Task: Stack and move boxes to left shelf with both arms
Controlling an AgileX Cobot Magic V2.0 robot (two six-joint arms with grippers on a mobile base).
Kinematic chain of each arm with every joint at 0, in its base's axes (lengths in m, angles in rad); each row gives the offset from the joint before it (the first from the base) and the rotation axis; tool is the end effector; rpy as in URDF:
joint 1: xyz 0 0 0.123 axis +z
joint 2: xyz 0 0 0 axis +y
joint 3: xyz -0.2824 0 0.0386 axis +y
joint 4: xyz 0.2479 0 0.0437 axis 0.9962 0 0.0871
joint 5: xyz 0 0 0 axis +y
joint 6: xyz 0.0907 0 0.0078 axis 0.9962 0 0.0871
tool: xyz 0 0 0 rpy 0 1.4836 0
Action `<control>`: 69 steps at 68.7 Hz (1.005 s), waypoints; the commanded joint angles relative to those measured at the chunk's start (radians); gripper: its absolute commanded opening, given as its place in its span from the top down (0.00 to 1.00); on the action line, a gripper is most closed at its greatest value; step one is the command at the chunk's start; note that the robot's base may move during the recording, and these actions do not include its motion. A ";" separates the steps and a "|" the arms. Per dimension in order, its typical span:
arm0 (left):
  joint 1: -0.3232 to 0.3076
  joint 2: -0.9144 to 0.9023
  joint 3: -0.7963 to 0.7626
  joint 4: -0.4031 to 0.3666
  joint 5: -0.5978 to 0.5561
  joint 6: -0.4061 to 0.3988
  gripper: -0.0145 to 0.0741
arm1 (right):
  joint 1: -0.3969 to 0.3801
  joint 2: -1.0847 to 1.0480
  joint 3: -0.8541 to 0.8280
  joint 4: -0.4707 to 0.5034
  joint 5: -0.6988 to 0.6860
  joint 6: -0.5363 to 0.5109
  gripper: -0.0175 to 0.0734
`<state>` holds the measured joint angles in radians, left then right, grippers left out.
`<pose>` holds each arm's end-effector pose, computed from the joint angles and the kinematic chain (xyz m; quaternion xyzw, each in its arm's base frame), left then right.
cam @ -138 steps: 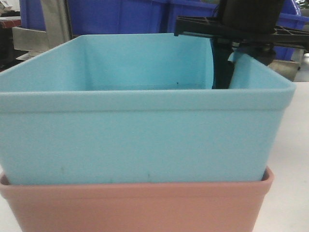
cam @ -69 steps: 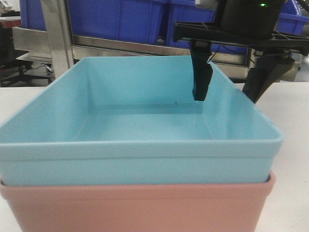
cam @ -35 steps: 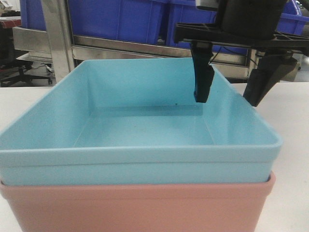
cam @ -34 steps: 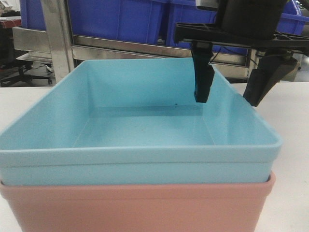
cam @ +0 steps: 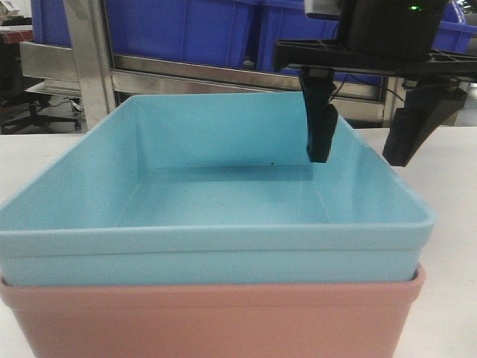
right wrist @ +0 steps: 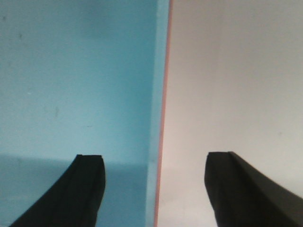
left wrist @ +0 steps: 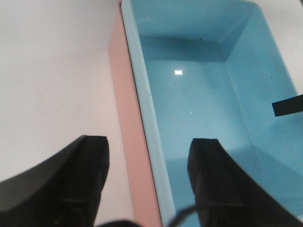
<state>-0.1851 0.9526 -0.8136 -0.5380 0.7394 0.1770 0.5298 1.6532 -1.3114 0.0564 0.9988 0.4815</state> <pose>0.1748 -0.0648 0.3283 0.0488 0.8976 -0.2418 0.3654 0.2897 0.1747 0.2729 -0.0125 0.9870 0.0991 0.1257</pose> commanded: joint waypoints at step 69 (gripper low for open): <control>-0.311 0.638 -0.564 0.472 0.303 -0.648 0.50 | 0.000 -0.039 -0.031 -0.019 -0.005 -0.013 0.22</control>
<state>-0.4882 1.5999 -1.3303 -0.0670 1.0310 -0.4593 0.5298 1.6532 -1.3114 0.0514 1.0188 0.4815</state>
